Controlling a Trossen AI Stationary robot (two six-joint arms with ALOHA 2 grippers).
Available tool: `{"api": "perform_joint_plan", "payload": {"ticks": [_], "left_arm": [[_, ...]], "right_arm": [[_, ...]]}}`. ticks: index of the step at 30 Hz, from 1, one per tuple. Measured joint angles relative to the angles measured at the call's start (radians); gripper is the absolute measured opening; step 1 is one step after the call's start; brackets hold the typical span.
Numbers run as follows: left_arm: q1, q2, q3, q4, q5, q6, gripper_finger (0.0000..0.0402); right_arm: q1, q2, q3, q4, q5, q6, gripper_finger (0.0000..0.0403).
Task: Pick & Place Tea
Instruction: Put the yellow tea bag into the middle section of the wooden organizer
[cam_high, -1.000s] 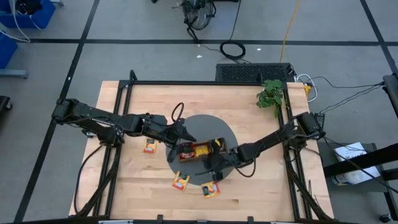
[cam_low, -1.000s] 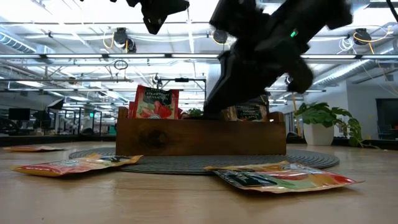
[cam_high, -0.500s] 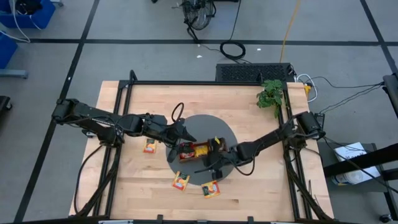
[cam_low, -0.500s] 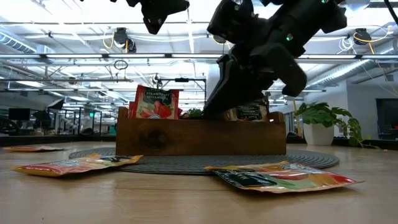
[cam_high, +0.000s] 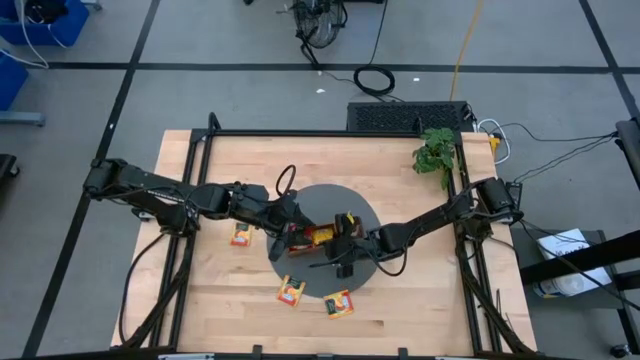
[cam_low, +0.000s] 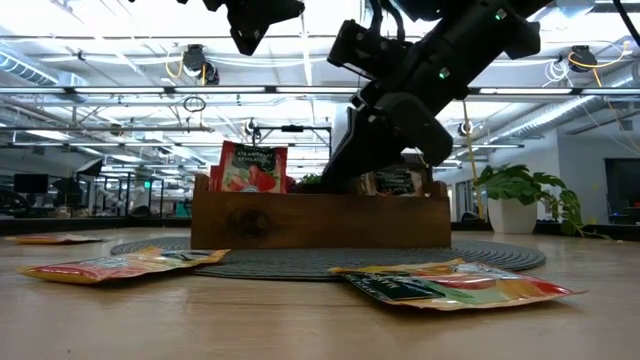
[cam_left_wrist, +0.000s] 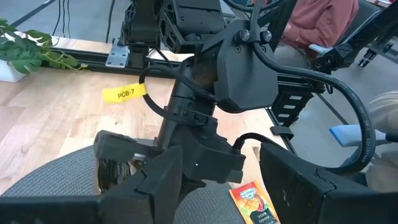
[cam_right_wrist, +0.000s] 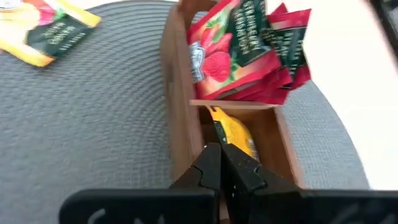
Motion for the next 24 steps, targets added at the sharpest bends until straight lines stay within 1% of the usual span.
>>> {"api": "perform_joint_plan", "payload": {"ticks": [4,9,22,24], "left_arm": [[0.000,0.000,0.000,0.000,0.000,0.000,0.0216],[0.000,0.000,0.000,0.000,0.000,0.000,0.0216],[0.000,0.000,0.000,0.000,0.000,-0.005,0.0216],[0.000,0.000,0.000,0.000,0.000,-0.005,0.0216]], "right_arm": [[0.000,0.000,0.000,0.001,0.052,0.000,0.0000],[0.000,0.000,0.000,0.022,0.151,-0.027,0.0000],[-0.104,0.000,0.000,0.100,0.152,-0.101,0.0000],[-0.116,0.000,0.000,0.099,0.179,-0.112,0.0000]]}}
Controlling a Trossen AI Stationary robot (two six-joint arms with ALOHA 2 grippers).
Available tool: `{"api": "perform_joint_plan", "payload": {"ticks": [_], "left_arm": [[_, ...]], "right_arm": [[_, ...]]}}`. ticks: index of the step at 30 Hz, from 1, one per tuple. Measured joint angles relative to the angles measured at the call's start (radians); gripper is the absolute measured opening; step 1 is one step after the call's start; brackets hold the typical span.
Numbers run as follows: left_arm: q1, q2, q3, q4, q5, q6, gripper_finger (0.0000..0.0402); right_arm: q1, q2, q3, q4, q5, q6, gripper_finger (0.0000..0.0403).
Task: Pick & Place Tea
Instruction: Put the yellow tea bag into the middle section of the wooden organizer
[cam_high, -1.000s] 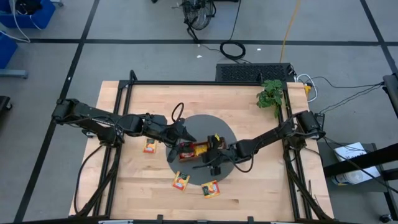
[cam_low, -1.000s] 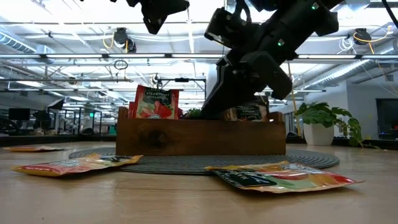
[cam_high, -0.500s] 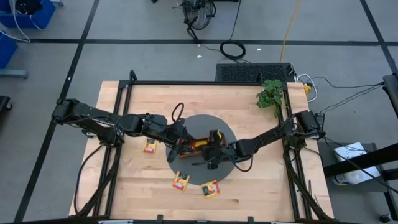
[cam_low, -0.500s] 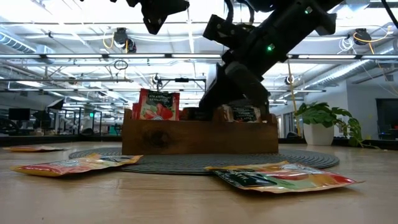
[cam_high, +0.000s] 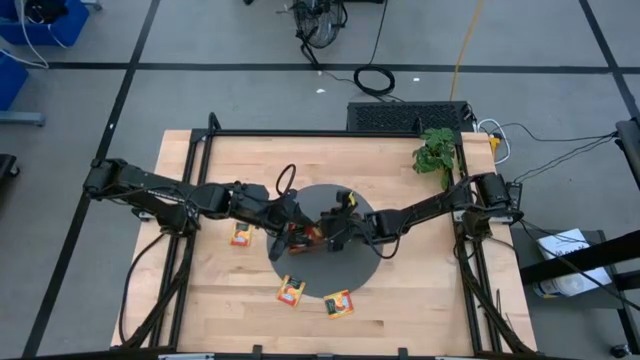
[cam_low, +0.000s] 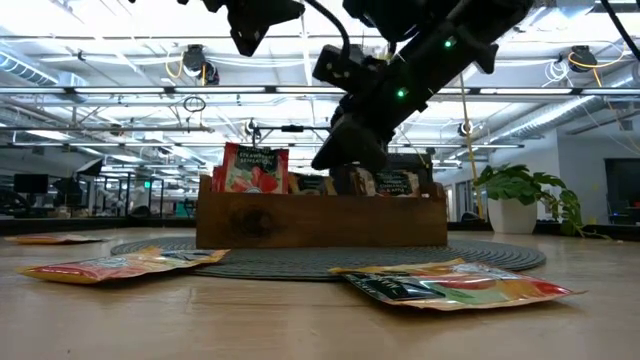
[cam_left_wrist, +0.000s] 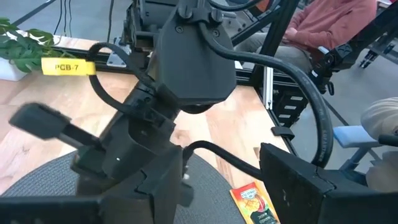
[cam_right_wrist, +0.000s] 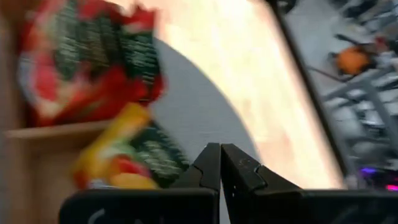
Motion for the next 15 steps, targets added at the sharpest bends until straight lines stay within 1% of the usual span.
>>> {"api": "perform_joint_plan", "payload": {"ticks": [4,8,15], "left_arm": [[0.000,0.000,0.000,-0.001,0.000,0.000,0.0216],[0.000,0.000,0.000,-0.014,0.000,0.000,0.0216],[-0.018,0.000,0.000,-0.111,-0.001,-0.006,0.0216]], "right_arm": [[-0.003,0.000,0.000,0.014,0.100,-0.053,0.0000],[0.014,-0.015,0.000,0.031,0.101,-0.070,0.0000],[0.094,-0.137,-0.018,-0.057,0.096,-0.037,0.0000]]}}
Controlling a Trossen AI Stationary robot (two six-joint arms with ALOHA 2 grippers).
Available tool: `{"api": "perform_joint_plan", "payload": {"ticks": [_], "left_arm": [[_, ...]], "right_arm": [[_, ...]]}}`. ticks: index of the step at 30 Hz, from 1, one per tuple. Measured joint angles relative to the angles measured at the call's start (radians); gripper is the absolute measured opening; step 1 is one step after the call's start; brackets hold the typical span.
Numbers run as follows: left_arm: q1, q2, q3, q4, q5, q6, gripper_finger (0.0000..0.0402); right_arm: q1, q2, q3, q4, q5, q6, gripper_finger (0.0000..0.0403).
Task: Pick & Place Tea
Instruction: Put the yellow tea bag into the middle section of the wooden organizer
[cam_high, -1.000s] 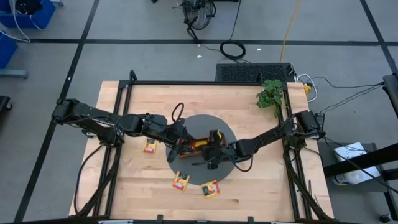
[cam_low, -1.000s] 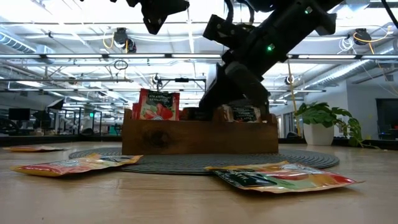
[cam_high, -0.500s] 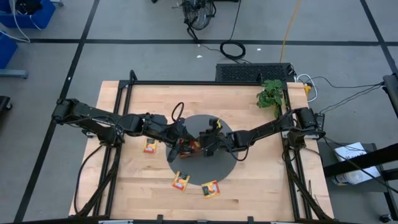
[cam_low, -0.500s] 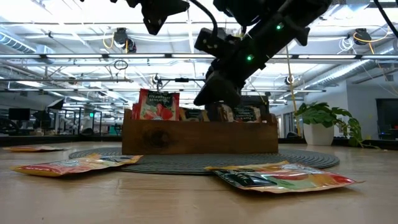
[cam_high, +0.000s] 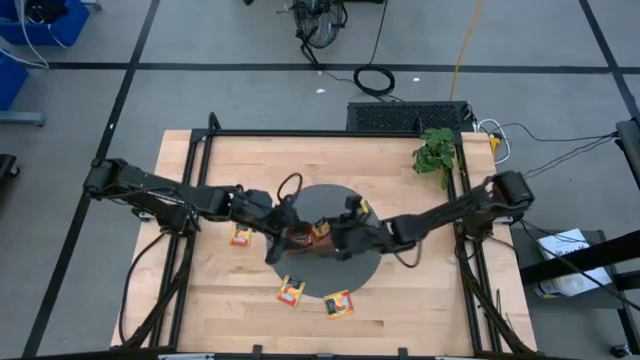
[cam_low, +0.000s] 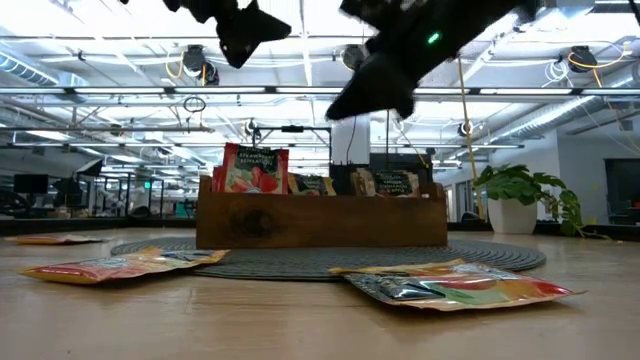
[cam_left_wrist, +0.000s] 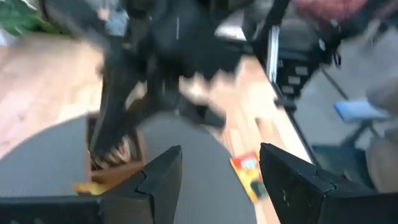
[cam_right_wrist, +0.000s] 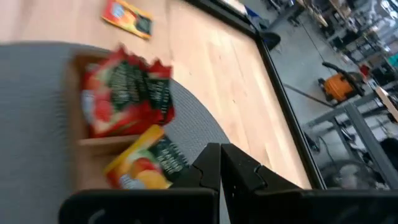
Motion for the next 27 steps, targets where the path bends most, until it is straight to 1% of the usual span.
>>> {"api": "perform_joint_plan", "payload": {"ticks": [2,4,5,7,11,13,15,16,18,21,24,27], "left_arm": [[-0.023,0.000,0.000,-0.041,-0.004,0.025,0.0216],[-0.052,0.000,0.000,-0.090,-0.058,0.035,0.0216],[-0.067,-0.001,0.000,-0.127,-0.103,0.035,0.0216],[-0.101,-0.015,-0.002,-0.203,-0.213,0.020,0.0216],[-0.161,-0.051,-0.001,-0.276,-0.458,-0.061,0.0216],[-0.184,-0.072,-0.001,-0.331,-0.572,-0.142,0.0216],[-0.198,-0.096,0.000,-0.444,-0.669,-0.291,0.0216],[-0.199,-0.104,0.001,-0.517,-0.692,-0.388,0.0216],[-0.198,-0.106,0.001,-0.673,-0.682,-0.591,0.0216],[-0.191,-0.103,0.000,-0.860,-0.589,-0.863,0.0216],[-0.179,-0.086,0.000,-1.003,-0.490,-1.049,0.0216],[-0.161,-0.074,0.000,-1.102,-0.415,-1.186,0.0216]], "right_arm": [[0.026,-0.055,-0.043,0.006,0.000,0.003,0.0000],[0.045,-0.122,-0.109,0.022,-0.005,0.032,0.0000],[0.049,-0.160,-0.144,0.036,-0.020,0.059,0.0002],[0.050,-0.255,-0.218,0.038,-0.092,0.126,0.0011],[0.038,-0.461,-0.392,0.135,-0.260,0.245,0.0055],[0.035,-0.561,-0.477,0.220,-0.307,0.271,0.0085],[0.035,-0.652,-0.558,0.305,-0.315,0.287,0.0118],[0.035,-0.694,-0.594,0.340,-0.315,0.288,0.0135],[0.035,-0.763,-0.653,0.388,-0.315,0.286,0.0166],[0.035,-0.843,-0.727,0.448,-0.315,0.267,0.0205],[0.035,-0.893,-0.787,0.510,-0.315,0.239,0.0229],[0.035,-0.911,-0.833,0.569,-0.315,0.207,0.0236]]}}
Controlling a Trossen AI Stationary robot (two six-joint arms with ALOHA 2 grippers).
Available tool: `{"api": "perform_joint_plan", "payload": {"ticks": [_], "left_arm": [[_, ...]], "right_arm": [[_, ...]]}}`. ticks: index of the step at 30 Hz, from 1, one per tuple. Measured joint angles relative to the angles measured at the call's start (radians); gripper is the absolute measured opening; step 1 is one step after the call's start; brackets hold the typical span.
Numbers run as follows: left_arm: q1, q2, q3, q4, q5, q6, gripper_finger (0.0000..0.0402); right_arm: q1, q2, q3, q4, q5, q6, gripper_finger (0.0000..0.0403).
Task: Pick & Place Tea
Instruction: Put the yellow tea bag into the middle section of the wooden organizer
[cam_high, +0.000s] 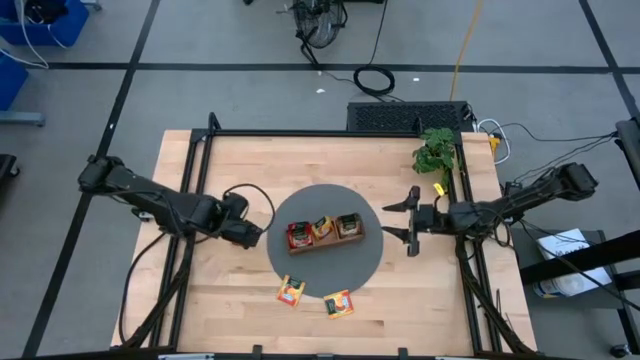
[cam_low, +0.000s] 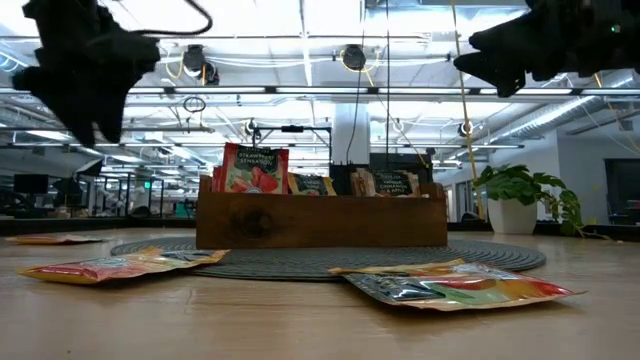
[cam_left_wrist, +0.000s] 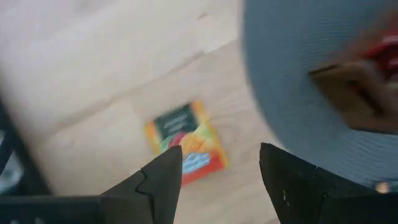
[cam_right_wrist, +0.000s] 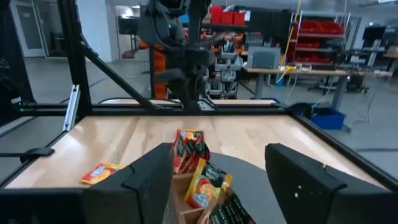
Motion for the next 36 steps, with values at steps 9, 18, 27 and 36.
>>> {"api": "perform_joint_plan", "payload": {"ticks": [9,18,27,36], "left_arm": [[0.058,0.128,0.000,-0.030,0.083,-0.170,0.0216],[0.132,0.255,-0.060,0.033,0.200,-0.079,0.0216],[0.194,0.240,-0.271,0.330,0.321,-0.081,0.0216],[0.187,0.236,-0.282,0.367,0.312,-0.100,0.0201]], "right_arm": [[0.000,-0.002,-0.023,0.051,0.000,-0.054,0.0227],[0.000,-0.002,-0.023,0.044,-0.003,-0.049,0.0225],[0.000,-0.002,-0.023,0.036,-0.004,-0.024,0.0225],[0.000,-0.002,-0.022,0.032,-0.003,-0.025,0.0222]]}}
